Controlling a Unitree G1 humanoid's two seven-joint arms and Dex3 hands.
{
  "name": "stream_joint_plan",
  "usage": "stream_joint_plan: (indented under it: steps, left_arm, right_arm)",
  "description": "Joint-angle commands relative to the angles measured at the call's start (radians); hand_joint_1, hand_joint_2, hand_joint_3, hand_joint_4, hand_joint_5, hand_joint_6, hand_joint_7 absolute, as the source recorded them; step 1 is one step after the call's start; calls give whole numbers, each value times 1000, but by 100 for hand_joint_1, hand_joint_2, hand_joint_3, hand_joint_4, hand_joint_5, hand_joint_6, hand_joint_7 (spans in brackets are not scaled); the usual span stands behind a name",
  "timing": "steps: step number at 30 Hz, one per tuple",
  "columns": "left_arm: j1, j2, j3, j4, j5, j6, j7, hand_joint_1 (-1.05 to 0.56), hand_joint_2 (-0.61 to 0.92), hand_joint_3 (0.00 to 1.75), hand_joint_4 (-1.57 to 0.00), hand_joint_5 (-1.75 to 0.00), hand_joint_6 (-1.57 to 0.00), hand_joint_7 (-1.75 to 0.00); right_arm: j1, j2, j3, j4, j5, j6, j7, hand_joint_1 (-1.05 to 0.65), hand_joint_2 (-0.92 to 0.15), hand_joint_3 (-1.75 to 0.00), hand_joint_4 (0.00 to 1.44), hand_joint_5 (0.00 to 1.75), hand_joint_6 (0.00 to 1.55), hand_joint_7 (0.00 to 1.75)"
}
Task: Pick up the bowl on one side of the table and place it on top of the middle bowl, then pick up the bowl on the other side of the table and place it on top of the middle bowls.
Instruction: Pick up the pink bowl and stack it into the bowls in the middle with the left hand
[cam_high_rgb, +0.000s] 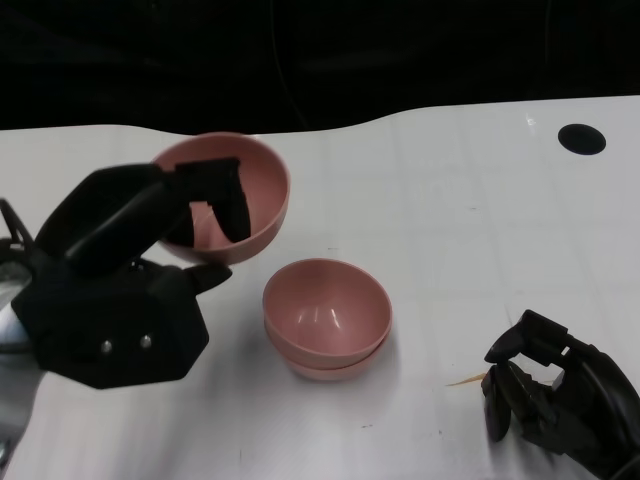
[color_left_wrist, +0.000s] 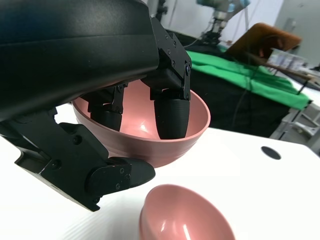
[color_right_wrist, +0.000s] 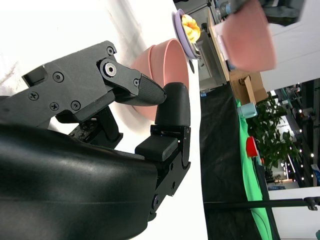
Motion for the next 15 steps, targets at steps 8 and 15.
stream_joint_plan:
  steps: [8,15]
  left_arm:
    - [-136,-55,-71,40,-29,-8,-54,-3,60,96,-77,-175,-59,-175]
    - [-171,-96,-107,62,-33,-14,-65,-2,58,93,-74,-175,-63,-166]
  right_arm:
    - [5,15,0,-30,5,14,-15,-17,-74,-73,90,175,75,149]
    - [12,34,15,-41,-10,-6,-24,-17,-73,-75,90,175,77,145]
